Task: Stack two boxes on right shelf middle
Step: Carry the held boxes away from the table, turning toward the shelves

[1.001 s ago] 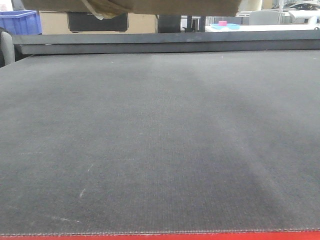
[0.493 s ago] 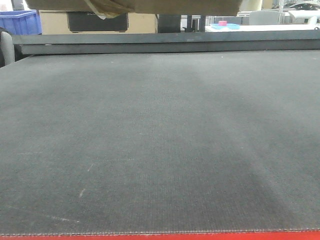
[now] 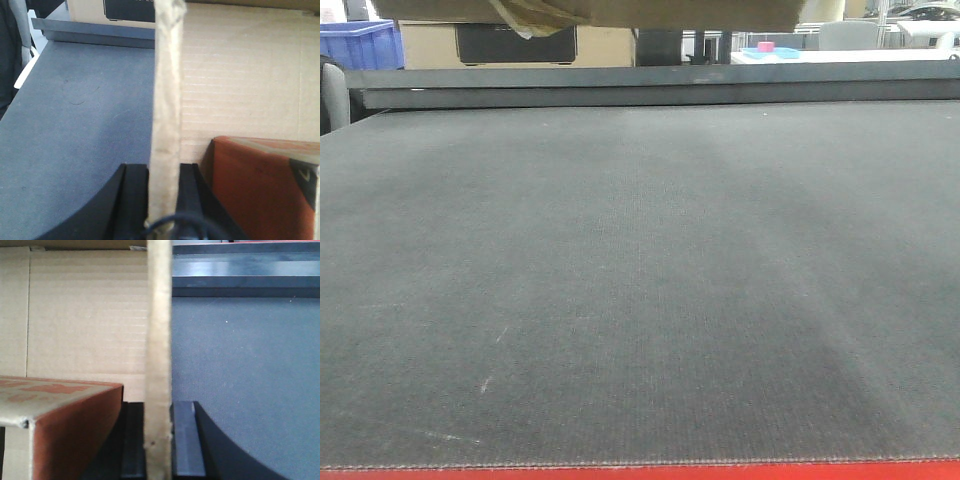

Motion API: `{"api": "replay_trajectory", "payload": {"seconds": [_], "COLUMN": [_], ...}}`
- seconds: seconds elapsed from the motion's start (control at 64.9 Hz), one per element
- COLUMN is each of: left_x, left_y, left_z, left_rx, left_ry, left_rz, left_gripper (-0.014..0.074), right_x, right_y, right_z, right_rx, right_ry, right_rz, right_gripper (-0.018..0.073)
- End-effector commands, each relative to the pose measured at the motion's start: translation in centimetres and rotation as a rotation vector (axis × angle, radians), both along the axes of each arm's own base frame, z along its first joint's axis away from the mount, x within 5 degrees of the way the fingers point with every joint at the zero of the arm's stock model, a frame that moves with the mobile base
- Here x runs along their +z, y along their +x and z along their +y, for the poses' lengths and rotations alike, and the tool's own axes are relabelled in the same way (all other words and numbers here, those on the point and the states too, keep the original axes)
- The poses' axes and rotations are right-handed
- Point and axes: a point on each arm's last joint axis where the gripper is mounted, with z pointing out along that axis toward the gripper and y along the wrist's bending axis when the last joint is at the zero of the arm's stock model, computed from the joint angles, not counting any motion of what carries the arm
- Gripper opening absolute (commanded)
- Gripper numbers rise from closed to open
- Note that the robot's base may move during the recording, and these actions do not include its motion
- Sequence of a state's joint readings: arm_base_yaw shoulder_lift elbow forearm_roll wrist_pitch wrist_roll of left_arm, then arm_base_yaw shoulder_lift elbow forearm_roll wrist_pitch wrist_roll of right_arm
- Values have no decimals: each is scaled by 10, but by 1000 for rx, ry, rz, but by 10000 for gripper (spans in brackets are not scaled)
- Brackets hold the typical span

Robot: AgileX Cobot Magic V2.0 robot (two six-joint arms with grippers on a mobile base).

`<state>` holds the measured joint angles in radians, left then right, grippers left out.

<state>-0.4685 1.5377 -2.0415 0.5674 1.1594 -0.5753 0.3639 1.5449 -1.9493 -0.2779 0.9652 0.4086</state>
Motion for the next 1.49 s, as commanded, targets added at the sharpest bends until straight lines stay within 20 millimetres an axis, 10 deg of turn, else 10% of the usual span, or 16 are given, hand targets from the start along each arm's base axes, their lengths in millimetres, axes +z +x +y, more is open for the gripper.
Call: {"api": "replay_trajectory", "payload": {"seconds": [0.0, 1.478], "left_x": [7, 7], "left_y": [-1, -1], "left_z": [6, 6], "left_rx": [24, 24], "left_ry": [34, 34], "left_rz": [-53, -53], "left_gripper": [-111, -111], "right_x": [14, 4], "right_y": [-7, 6], "right_z": [-7, -2], "right_rx": [-19, -17], "right_ry": [-17, -28], "right_rz": [-76, -50], "right_gripper": [-162, -162]}}
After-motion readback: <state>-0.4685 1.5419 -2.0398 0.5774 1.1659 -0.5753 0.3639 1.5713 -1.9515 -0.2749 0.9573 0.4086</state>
